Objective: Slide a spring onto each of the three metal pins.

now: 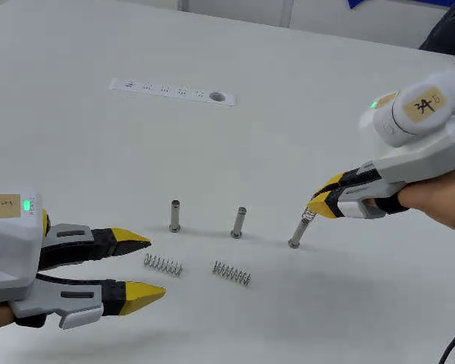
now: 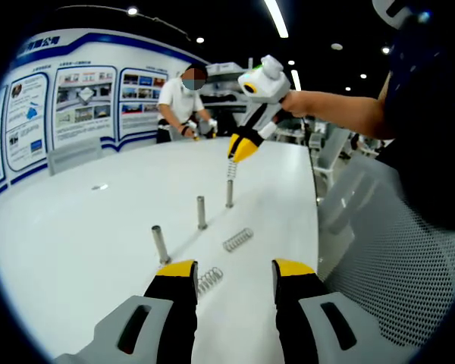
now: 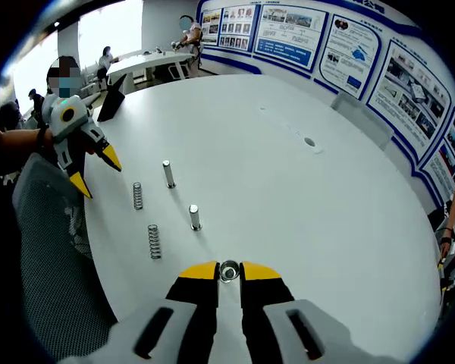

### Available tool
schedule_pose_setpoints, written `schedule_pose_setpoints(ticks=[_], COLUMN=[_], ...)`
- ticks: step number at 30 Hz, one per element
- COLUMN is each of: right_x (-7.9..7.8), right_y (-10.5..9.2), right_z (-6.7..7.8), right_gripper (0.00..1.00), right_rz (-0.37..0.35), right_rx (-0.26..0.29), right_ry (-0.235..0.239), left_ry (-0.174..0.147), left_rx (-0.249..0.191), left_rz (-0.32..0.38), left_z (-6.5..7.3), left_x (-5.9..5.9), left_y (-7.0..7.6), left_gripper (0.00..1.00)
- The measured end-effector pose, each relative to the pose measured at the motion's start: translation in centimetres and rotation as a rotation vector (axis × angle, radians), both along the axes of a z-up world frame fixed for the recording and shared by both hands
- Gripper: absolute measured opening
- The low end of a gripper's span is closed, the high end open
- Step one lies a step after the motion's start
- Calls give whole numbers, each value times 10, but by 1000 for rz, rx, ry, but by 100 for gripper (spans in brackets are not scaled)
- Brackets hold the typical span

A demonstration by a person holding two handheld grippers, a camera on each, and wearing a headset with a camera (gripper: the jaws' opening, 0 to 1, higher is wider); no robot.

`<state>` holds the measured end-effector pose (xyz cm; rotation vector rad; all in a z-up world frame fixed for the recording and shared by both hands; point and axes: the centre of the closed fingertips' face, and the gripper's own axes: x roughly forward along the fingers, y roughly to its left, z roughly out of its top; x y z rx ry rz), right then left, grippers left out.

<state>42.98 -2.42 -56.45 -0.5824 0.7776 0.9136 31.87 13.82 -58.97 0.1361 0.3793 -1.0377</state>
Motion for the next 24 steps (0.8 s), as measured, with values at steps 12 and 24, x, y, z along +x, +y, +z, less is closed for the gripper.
schedule_pose_setpoints(ticks=[12,24], right_x=[5,7], right_y=[-1,-2], right_z=[-21,-54], right_gripper=[11,12], right_rz=[-3,-21], right_rx=[-10,-22], right_ry=[37,72], left_ry=[7,11], left_rx=[0,-4], left_rz=[8,12], left_z=[-2,-4], left_x=[0,1], left_y=[3,4], left_gripper=[40,39])
